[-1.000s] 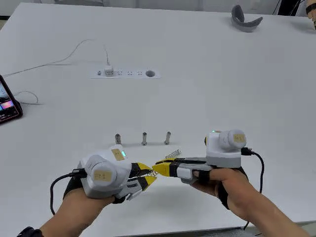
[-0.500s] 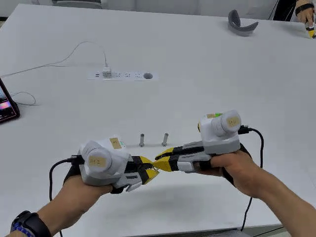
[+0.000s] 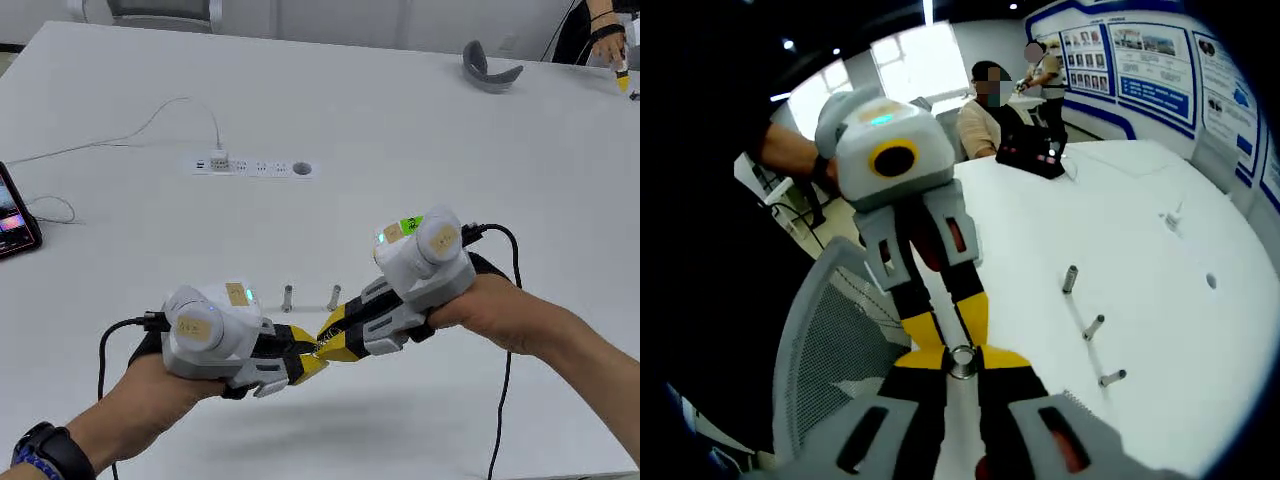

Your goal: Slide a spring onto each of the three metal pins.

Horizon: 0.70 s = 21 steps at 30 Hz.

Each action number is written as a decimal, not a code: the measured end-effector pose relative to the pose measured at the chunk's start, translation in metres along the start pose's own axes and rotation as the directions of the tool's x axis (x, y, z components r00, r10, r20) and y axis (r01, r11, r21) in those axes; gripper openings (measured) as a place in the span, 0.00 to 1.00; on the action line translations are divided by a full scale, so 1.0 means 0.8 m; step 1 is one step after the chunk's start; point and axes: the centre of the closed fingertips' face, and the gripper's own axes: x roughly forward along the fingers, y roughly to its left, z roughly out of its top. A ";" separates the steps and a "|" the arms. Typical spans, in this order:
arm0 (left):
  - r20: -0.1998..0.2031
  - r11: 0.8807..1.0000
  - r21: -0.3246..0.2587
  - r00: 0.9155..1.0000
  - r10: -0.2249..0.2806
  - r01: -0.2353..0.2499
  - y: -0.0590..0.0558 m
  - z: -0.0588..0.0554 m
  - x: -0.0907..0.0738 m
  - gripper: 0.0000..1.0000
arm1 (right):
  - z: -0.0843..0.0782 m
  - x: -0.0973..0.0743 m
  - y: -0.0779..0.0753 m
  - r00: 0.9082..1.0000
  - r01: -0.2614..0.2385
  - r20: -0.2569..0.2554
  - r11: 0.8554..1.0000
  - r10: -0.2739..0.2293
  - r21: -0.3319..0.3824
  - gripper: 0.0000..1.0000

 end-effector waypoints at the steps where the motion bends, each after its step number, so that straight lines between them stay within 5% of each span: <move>1: -0.007 1.000 0.007 1.000 -0.004 0.004 -0.001 -0.001 0.000 0.09 | -0.002 0.001 0.001 1.000 -0.003 -0.014 1.000 0.003 -0.011 0.13; 9: -0.051 0.999 0.043 0.999 -0.001 0.004 -0.003 -0.014 -0.001 0.10 | -0.009 0.012 0.003 1.000 -0.001 -0.031 1.000 0.000 -0.018 0.13; 21: -0.030 0.997 -0.047 0.998 0.053 -0.054 0.004 -0.027 -0.006 0.17 | -0.011 0.018 -0.005 0.999 0.032 0.003 0.999 -0.032 0.021 0.13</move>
